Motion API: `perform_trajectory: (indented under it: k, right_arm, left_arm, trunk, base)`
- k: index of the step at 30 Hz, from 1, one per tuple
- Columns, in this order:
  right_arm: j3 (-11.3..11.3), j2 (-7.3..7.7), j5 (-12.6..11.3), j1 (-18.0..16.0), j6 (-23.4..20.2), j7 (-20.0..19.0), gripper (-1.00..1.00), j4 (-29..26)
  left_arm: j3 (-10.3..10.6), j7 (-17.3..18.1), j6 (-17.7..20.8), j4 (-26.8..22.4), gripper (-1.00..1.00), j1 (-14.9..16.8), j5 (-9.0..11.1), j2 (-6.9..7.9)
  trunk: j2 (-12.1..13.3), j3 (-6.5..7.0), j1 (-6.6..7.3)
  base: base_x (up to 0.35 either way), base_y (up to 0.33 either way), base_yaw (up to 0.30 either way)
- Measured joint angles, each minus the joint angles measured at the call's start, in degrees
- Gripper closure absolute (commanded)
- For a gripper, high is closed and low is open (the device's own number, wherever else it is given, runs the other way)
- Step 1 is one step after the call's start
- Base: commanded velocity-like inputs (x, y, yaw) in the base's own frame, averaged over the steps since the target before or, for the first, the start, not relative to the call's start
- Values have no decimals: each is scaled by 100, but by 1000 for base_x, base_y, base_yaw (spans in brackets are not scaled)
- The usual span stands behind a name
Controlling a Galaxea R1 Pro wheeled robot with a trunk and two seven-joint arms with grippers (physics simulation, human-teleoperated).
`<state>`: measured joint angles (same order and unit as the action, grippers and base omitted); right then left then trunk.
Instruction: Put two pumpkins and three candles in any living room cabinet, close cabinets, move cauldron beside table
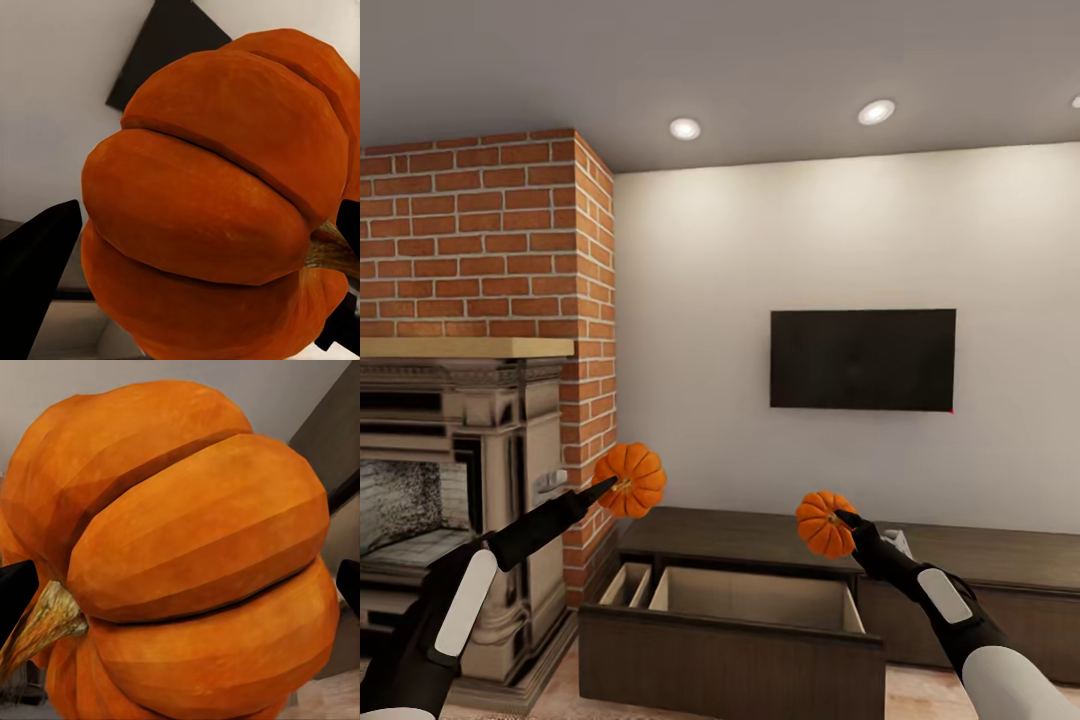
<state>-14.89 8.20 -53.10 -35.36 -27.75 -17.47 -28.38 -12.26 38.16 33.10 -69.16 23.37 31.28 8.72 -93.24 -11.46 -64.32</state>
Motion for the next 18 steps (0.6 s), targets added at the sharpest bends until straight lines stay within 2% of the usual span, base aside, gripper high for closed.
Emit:
perform_trajectory:
  k: [18]
  right_arm:
    - [-50, 38, -12, -11, -19, 239, 100, 28]
  left_arm:
    - [0, -12, -4, -1, 100, -4, -21, -6]
  trunk:
    - [0, -141, 0]
  base:
    - [2, 0, 135]
